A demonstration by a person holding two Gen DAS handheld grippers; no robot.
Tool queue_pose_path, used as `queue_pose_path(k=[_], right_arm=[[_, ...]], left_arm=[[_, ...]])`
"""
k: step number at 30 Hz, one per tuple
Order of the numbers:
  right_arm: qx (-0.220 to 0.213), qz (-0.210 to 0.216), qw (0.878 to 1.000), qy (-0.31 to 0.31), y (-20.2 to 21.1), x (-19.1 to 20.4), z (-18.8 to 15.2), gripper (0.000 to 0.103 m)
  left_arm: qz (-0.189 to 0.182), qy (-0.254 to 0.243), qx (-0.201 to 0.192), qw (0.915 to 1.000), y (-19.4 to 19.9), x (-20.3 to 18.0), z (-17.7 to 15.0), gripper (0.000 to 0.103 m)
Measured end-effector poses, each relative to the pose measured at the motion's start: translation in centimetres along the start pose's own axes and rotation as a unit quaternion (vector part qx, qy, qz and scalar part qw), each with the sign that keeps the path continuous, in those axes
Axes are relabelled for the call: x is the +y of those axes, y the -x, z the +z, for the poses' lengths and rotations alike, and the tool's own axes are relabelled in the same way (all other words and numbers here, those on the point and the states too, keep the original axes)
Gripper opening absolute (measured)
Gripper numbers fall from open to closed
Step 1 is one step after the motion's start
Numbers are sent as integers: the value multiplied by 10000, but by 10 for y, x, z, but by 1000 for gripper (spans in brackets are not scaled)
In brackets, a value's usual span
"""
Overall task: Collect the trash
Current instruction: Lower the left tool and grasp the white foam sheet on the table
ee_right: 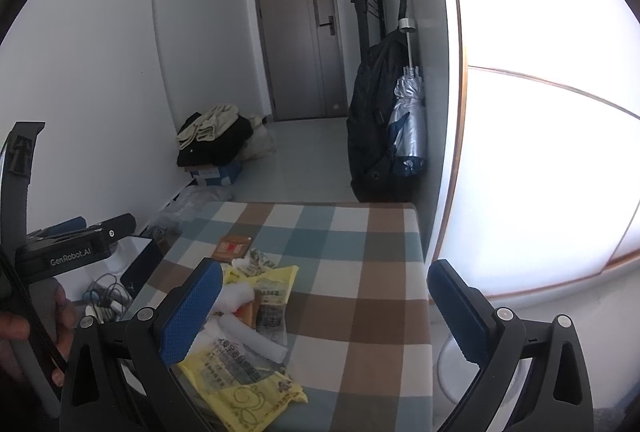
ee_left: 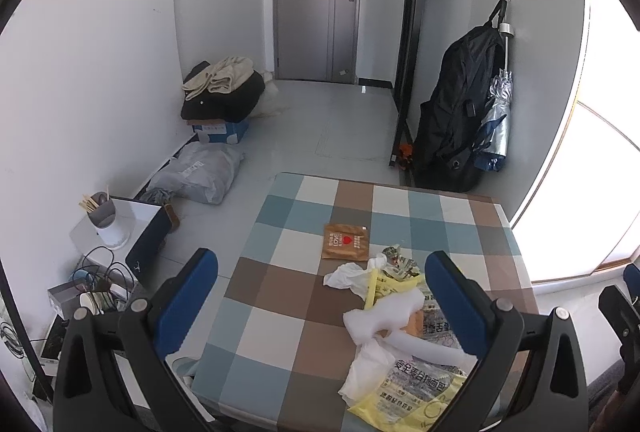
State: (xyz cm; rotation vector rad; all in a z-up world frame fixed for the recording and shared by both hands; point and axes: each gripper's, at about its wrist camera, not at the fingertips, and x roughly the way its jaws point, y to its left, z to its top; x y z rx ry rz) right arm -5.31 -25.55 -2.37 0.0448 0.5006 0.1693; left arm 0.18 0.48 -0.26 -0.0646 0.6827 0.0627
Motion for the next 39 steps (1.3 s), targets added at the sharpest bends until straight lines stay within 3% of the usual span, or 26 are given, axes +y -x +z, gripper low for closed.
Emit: queue_pose_path(k=[14, 21, 23, 28, 30, 34, 39], right_arm=[[91, 130, 9998, -95, -4, -2, 3, 103], [444, 452, 9970, -434, -21, -9, 6, 103], [475, 488, 9966, -459, -25, -10, 8, 103], [653, 615, 9940, -620, -44, -16, 14, 103], [717, 659, 9929, -690, -50, -20, 17, 103], [805, 705, 9908, -829, -61, -26, 22, 103], [944, 677, 9906, -729, -70, -27, 22, 103]], left_arm=[[-496, -218, 130, 9984, -11, -3, -4, 102], [-949, -615, 772, 9906, -41, -2, 4, 102], [-1194, -771, 1103, 9837, -54, -2, 11, 102], [-1750, -1327, 2062, 9535, -97, -12, 15, 102], [-1788, -1517, 2225, 9463, -108, -14, 11, 102], [-2161, -1913, 2841, 9143, -129, -22, -5, 101], [-2339, -2556, 3161, 8832, -133, -39, -23, 95]])
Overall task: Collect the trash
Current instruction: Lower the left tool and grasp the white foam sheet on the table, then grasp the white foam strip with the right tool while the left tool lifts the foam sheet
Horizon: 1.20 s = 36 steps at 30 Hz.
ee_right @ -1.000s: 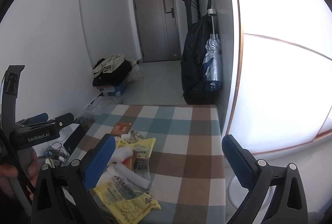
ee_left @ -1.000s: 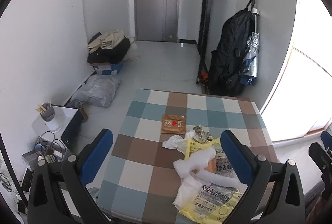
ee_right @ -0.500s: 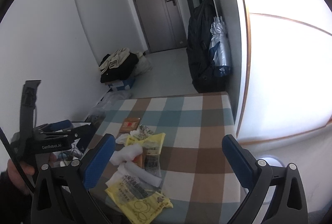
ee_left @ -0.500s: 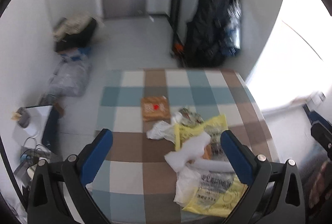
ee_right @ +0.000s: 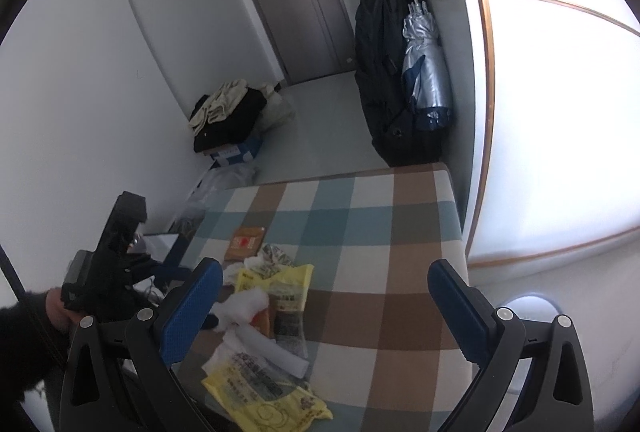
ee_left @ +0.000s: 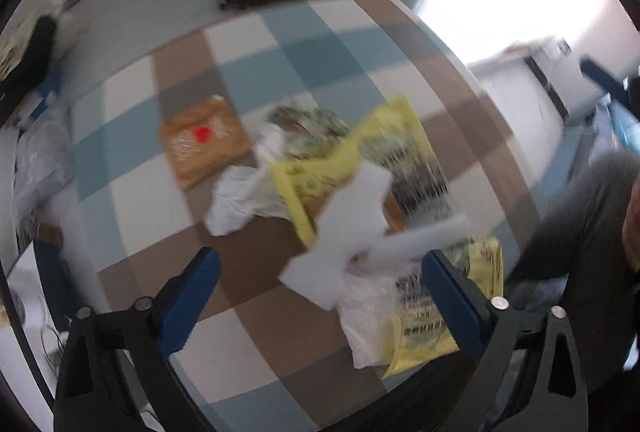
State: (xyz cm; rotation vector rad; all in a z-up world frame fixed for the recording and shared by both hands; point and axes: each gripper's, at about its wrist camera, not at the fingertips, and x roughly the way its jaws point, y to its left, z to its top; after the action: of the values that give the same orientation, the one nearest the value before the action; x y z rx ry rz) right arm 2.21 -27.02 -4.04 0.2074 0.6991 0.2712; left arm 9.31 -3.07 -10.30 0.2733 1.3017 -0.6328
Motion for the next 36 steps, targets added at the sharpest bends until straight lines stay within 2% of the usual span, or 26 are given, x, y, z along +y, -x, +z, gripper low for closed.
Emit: queue_pose_path(k=[3, 5, 9, 13, 14, 18, 22, 24, 29, 32, 36], right_arm=[[36, -13, 10000, -51, -1, -4, -1, 103], [58, 17, 9999, -125, -1, -8, -1, 103], [101, 25, 9997, -233, -1, -12, -2, 103], [95, 4, 9997, -203, -1, -11, -2, 103], [101, -13, 9998, -182, -1, -10, -2, 103], [101, -33, 9998, -167, -2, -8, -2, 103], [119, -88, 9997, -176, -2, -8, -3, 103], [161, -110, 9996, -190, -3, -8, -5, 103], [230, -193, 9995, -116, -3, -5, -10, 103], [307, -158, 9994, 79, -4, 1, -13, 97], [646, 160, 9973, 316, -14, 15, -21, 86]], left_arm=[[65, -119, 228, 9996, -14, -3, 0, 88], [81, -120, 320, 9994, -20, 0, 1, 79], [-104, 41, 385, 9992, -20, 7, 2, 58], [-253, -34, 352, 9991, -13, 1, 3, 31], [-262, -75, 332, 9991, -12, -1, 3, 27], [-221, -111, 290, 9993, -15, -7, 6, 26], [-271, 121, 283, 9992, -18, -7, 8, 26], [-216, 236, 172, 9993, -13, -4, 4, 26], [-368, 579, -138, 9975, 8, 5, -5, 26], [-486, 941, -505, 9931, 26, 12, -12, 26], [-622, 1543, -1108, 9798, 56, 17, -29, 26]])
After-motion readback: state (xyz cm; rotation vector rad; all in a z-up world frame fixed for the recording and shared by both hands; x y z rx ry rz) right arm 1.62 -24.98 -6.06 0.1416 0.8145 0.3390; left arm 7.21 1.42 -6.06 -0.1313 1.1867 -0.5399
